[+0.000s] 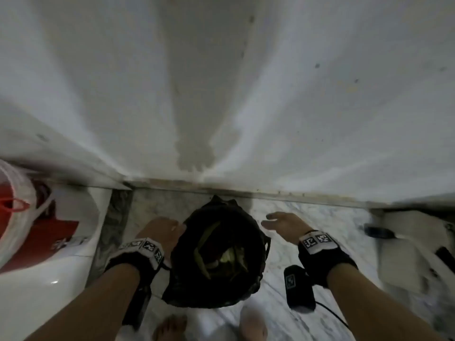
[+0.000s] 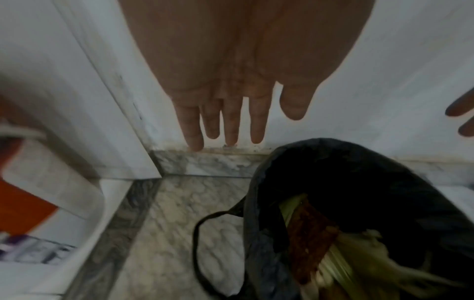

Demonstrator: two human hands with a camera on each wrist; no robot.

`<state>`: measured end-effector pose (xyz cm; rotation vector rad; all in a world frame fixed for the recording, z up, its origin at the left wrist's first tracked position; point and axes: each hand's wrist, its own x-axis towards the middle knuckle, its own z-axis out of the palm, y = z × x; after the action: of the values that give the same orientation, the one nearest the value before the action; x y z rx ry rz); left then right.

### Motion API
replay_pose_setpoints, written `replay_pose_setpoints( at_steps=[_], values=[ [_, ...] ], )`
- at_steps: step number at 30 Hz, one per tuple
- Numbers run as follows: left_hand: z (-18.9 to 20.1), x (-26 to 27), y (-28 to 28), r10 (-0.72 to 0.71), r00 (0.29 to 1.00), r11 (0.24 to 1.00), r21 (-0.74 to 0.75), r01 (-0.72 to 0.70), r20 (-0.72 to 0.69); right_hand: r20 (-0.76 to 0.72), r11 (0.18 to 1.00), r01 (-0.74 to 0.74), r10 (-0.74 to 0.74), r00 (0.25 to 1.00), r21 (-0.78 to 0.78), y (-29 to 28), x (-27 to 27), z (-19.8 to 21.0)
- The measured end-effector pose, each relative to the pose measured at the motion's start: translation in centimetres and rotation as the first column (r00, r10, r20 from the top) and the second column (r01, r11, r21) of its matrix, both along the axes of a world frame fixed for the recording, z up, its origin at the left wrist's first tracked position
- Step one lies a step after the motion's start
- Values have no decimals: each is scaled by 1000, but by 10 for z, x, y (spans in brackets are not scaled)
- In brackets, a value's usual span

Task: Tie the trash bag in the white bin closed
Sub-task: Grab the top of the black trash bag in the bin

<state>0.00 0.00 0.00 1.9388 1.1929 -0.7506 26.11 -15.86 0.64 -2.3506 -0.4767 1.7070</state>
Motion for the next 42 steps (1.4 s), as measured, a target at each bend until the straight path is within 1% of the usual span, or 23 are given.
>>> replay_pose_setpoints(
  at_steps=[1,3,6,7,9,11,13,14,16,18,19,21,23,25,26,28,30,32,33,35,37,40,42],
  values=[
    [-22,8,1,123,991,992,-12,-122,49,0,999,12,-12,1000,45,5,3,-22],
    [-50,18,5,278,954,960,-73,-271,116,-14,997,-37,38,999,67,13,6,-56],
    [-86,37,17,389,907,920,-119,-374,161,-97,995,33,-24,995,92,20,3,-96],
    [-97,43,21,381,908,922,-141,-361,172,-104,991,64,-52,993,115,22,3,-107],
    [-109,57,25,304,939,946,-173,-276,164,-102,982,102,-86,991,160,31,3,-121],
    [-114,73,25,227,968,961,-187,-204,109,-121,981,104,-84,989,167,38,2,-130],
    [-117,88,21,166,985,973,-173,-155,47,-144,990,41,-21,989,136,41,4,-132],
    [-116,94,20,147,989,973,-182,-139,30,-123,992,-14,29,992,122,42,7,-132],
    [-113,101,21,79,992,990,-122,-67,96,-50,990,-57,63,997,126,44,17,-134],
    [-106,110,20,84,987,994,-85,-73,134,2,986,-8,8,1000,165,46,24,-133],
    [-103,115,19,53,979,997,-72,-39,197,19,979,6,-10,1000,205,48,26,-132],
    [-92,131,10,-29,941,996,-65,54,339,-25,942,74,-69,997,327,51,23,-126],
    [-80,144,3,-184,878,970,-62,235,441,-102,899,151,-120,988,410,57,18,-116],
    [-75,154,-3,-249,875,960,-15,281,415,-117,885,149,-108,987,440,60,13,-102],
    [-74,156,-3,-231,887,969,8,249,399,-105,879,132,-93,990,458,58,13,-96],
    [-70,151,-1,-199,906,980,52,194,373,-30,871,29,-16,999,490,51,14,-86],
    [-70,136,7,-200,913,979,97,177,356,137,874,-178,129,982,451,43,15,-78],
    [-65,111,15,-209,929,976,125,178,305,331,870,-360,249,910,335,31,14,-75],
    [-64,95,20,-206,938,976,130,176,277,391,872,-397,273,879,285,24,13,-73],
    [-58,60,29,-203,960,974,139,178,194,445,895,-380,250,860,232,7,9,-70],
    [-51,26,32,-211,967,970,153,190,140,451,919,-345,232,862,188,-11,4,-67],
    [-36,-14,26,-247,967,966,93,240,64,441,931,-352,277,854,97,-36,-6,-61],
    [-30,-41,21,-281,960,958,58,281,-10,467,946,-315,246,849,73,-55,-11,-57]
  ],
)
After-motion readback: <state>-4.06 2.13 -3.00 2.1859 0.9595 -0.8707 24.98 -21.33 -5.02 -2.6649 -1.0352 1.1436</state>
